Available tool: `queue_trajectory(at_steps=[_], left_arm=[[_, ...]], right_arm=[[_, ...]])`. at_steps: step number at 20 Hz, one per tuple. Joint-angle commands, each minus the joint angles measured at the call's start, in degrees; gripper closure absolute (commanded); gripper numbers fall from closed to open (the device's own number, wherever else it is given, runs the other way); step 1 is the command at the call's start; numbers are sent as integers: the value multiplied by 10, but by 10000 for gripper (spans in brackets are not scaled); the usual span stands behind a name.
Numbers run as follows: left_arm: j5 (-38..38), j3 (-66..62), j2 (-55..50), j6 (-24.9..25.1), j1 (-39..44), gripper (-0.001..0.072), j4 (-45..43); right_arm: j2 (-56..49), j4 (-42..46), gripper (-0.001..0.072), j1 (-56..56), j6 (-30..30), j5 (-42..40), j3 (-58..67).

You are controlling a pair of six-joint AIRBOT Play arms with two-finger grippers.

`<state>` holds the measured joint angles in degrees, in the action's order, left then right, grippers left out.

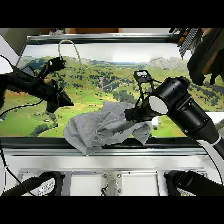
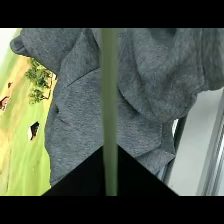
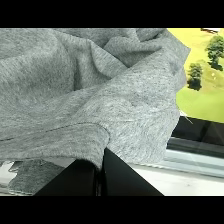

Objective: Fold the clothes and pants, and hang the long-sleeved shirts on hangers.

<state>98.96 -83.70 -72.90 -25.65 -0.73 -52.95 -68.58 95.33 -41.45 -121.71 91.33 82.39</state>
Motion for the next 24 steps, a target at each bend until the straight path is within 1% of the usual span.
queue_trajectory(at_steps=[1,6,10,17,20,22,24], left_arm=[[22,0,-10,45,-9,696,3],[30,0,-10,79,-27,696,5],[31,0,-10,82,-31,696,5],[46,0,-10,114,-31,697,5],[45,18,-10,142,-31,697,5],[45,51,-10,172,-31,697,5],[43,82,-10,198,-31,697,5]], right_arm=[[0,0,686,-1,0,0,0],[0,0,686,-1,0,0,0],[0,0,686,-1,0,0,0],[0,0,687,0,0,0,0],[9,-12,687,14,0,2,3],[18,-31,688,36,0,4,9],[22,-32,688,58,0,22,17]])
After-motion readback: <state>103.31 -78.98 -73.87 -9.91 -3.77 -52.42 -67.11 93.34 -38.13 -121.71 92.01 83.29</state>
